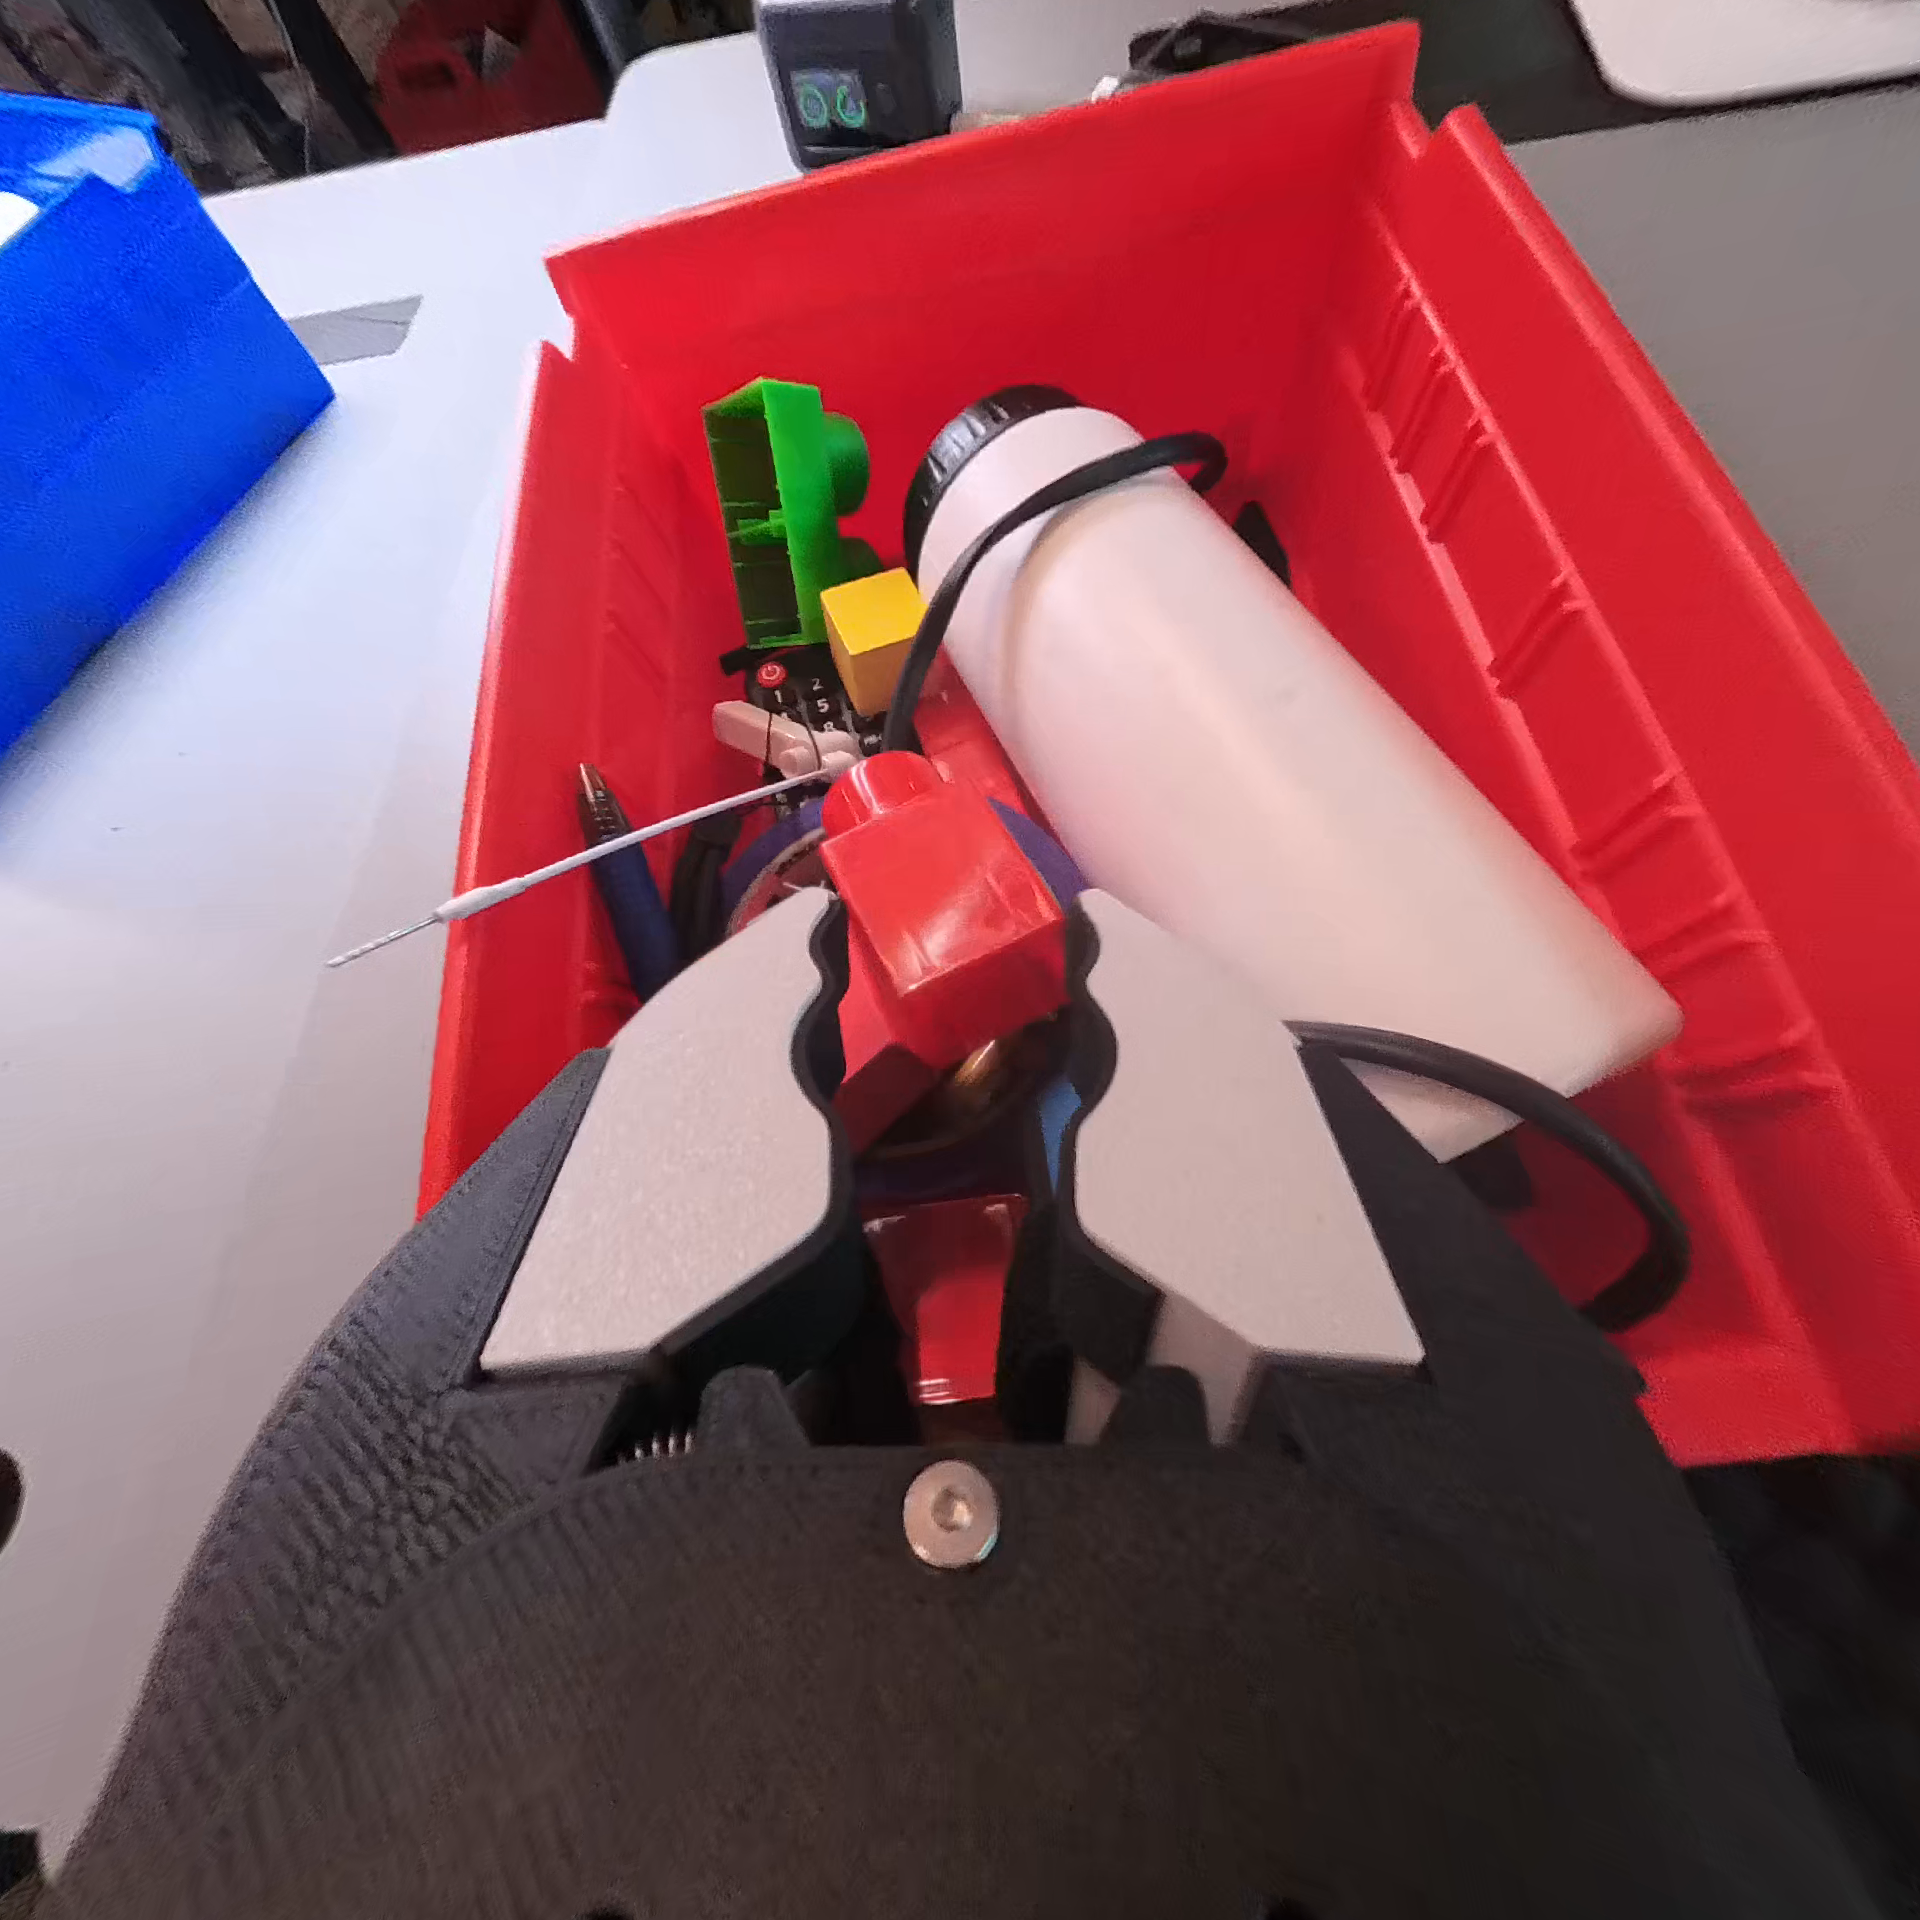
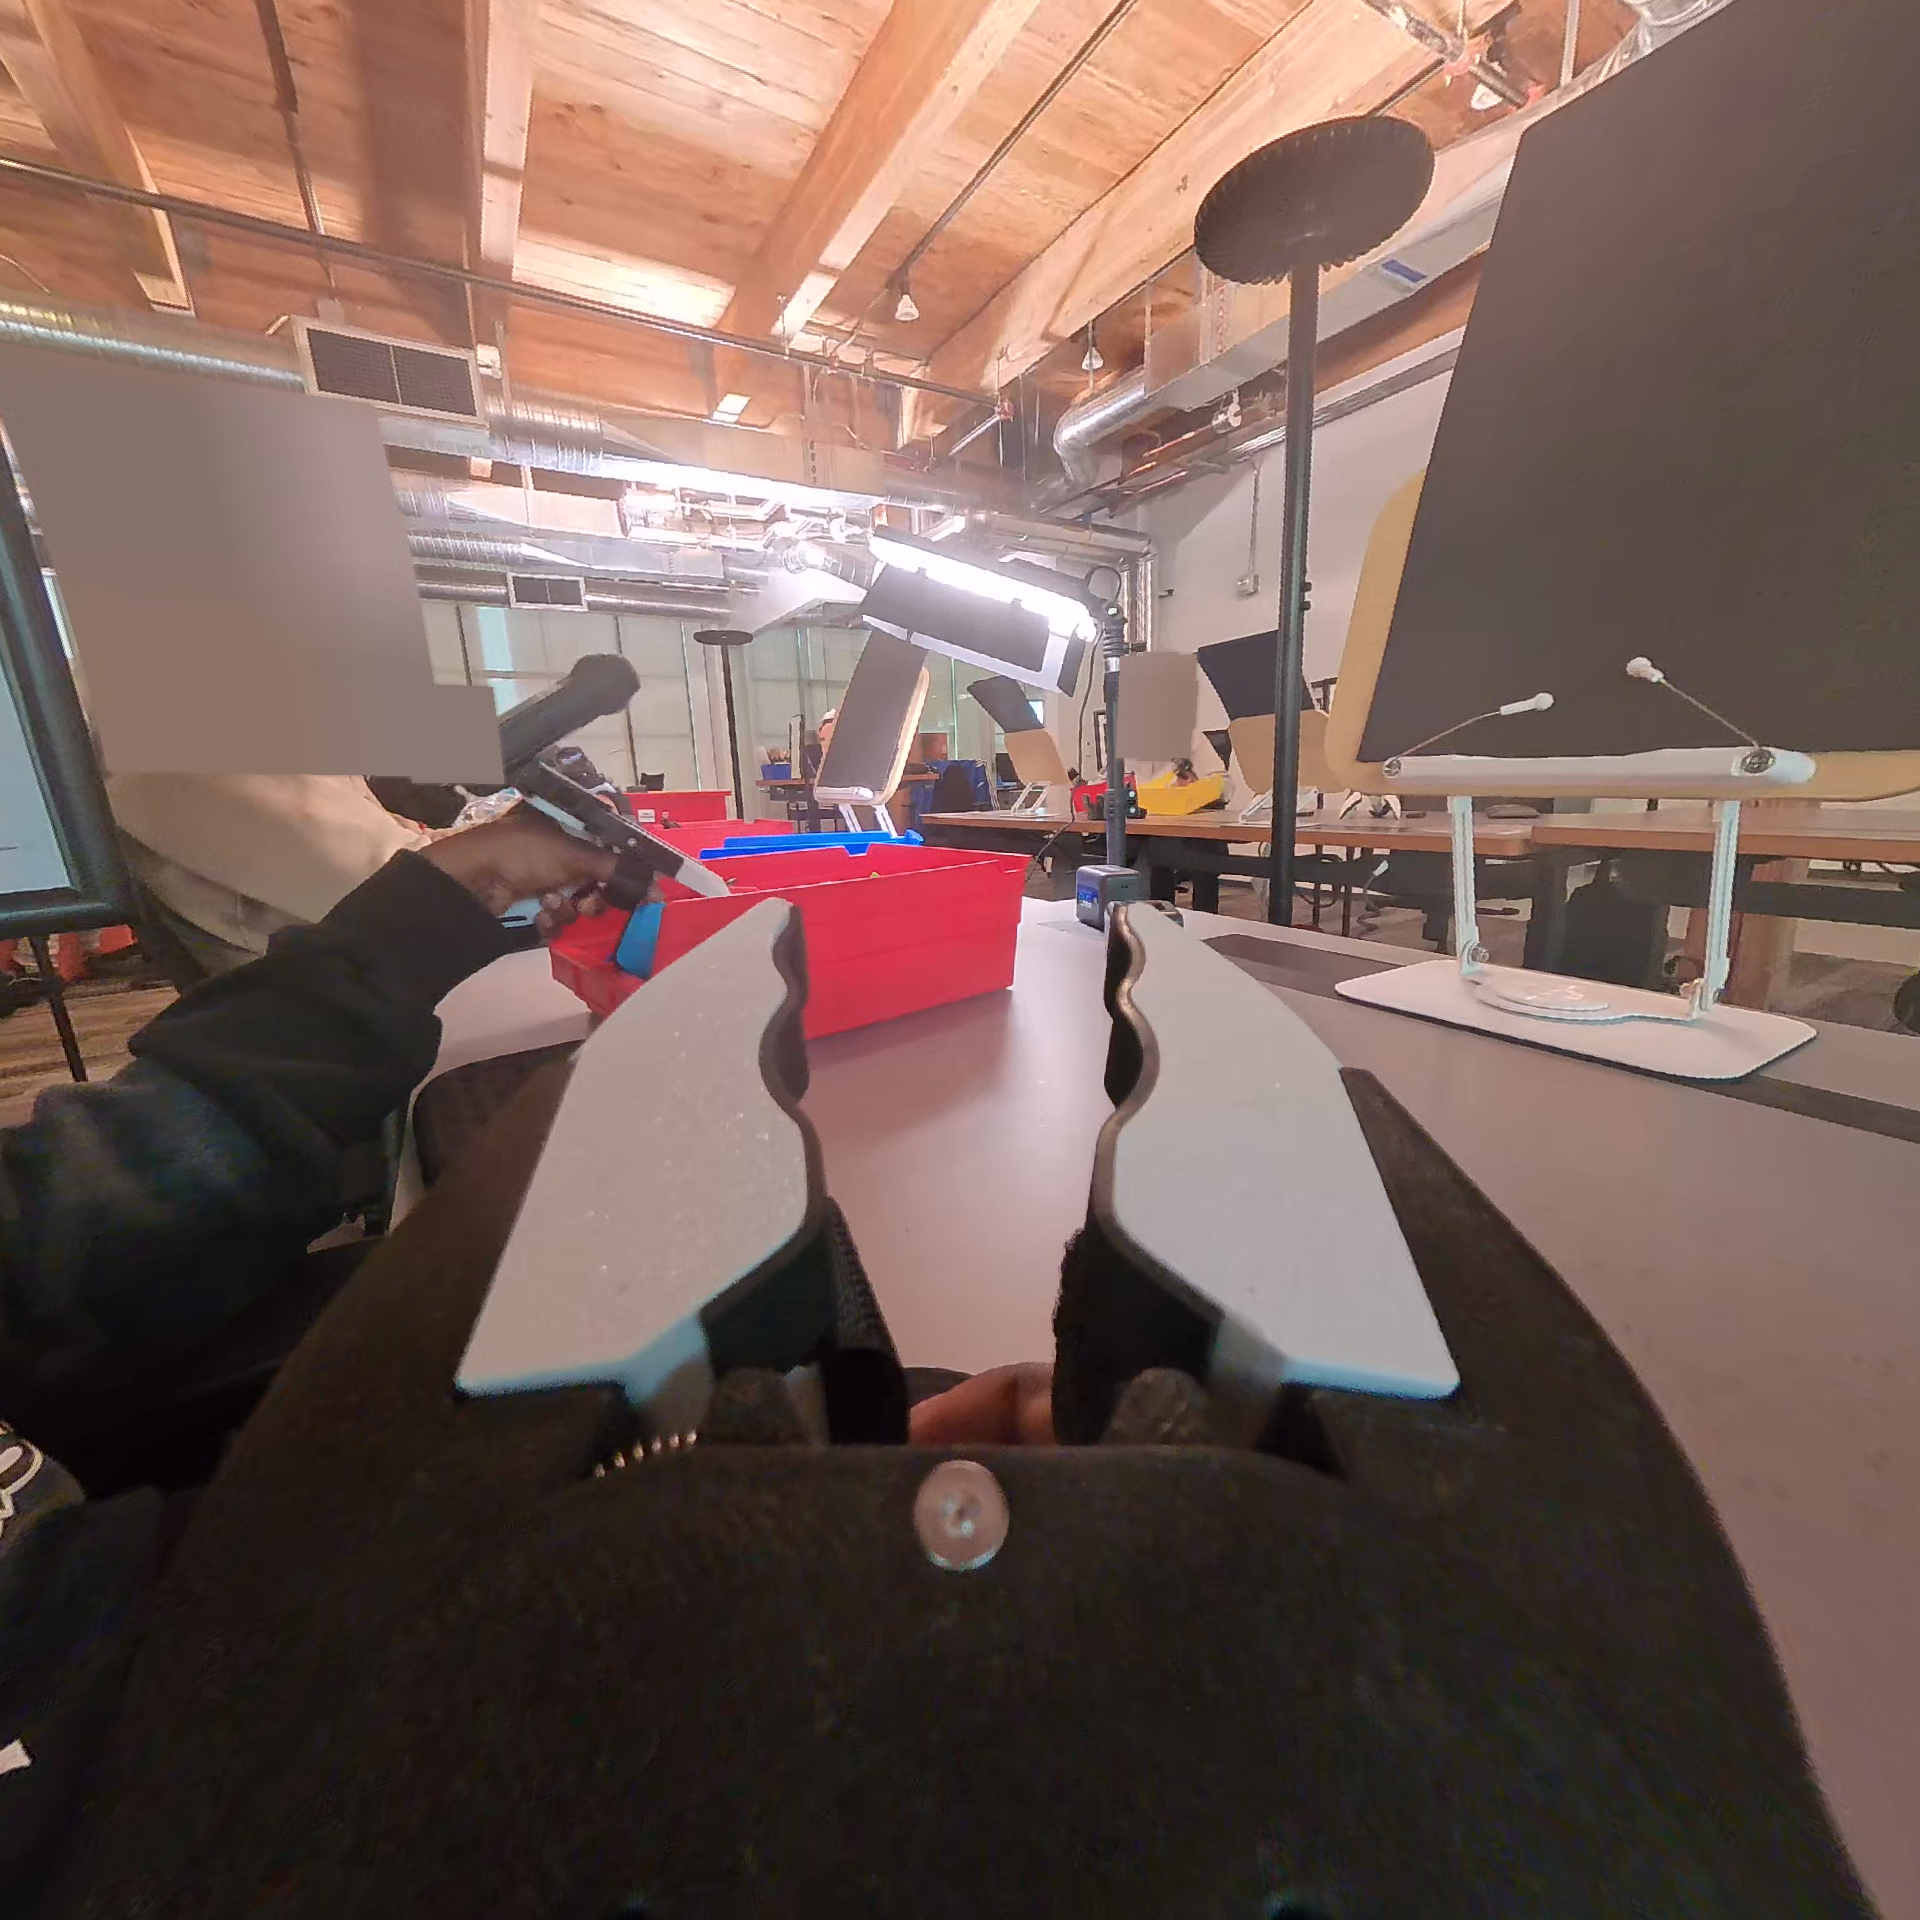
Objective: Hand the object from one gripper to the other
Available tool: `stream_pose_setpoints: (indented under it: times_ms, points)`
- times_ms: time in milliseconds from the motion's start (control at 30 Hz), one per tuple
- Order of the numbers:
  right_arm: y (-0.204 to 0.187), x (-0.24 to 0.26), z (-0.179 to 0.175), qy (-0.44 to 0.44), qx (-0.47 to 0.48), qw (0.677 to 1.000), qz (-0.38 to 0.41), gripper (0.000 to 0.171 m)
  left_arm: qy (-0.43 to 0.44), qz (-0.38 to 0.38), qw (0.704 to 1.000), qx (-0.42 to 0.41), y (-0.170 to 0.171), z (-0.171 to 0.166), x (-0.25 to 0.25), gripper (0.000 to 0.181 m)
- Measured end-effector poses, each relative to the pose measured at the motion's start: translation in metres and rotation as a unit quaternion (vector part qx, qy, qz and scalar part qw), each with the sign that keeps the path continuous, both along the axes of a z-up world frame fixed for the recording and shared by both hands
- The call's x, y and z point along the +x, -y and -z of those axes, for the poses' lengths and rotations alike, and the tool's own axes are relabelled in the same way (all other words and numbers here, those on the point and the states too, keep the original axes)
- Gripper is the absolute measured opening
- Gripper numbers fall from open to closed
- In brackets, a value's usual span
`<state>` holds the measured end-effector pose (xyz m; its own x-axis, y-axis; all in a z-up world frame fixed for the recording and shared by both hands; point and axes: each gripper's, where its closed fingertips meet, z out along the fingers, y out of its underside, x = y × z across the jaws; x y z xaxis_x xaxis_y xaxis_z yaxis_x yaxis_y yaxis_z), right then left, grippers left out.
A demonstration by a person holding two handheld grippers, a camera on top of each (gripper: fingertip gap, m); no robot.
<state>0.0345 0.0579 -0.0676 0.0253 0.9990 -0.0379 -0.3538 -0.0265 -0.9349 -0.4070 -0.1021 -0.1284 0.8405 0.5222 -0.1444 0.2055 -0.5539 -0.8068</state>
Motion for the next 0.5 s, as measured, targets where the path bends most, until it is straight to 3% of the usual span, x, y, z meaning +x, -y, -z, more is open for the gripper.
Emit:
stream_pose_setpoints:
  times_ms: [133,267,333,400,500]
  points:
    - [-0.001,0.0,0.0,-0.001,-0.003,1.0,-0.001,0.055,0.006,0.019,0.997,0.077,0.002,-0.02,0.002,0.039]
    - [-0.001,0.0,0.0,-0.001,-0.005,1.0,0.0,0.055,-0.011,0.082,0.968,0.235,-0.004,-0.071,0.019,0.038]
    - [-0.001,0.0,0.0,-0.001,-0.004,1.0,0.0,0.055,-0.02,0.152,0.926,0.345,-0.007,-0.108,0.043,0.038]
    - [-0.001,0.0,0.0,0.0,-0.003,1.0,0.0,0.054,0.005,0.234,0.857,0.46,-0.004,-0.146,0.077,0.038]
    - [0.0,-0.001,0.0,0.001,0.001,1.0,0.002,0.054,0.072,0.337,0.764,0.545,-0.002,-0.18,0.128,0.038]
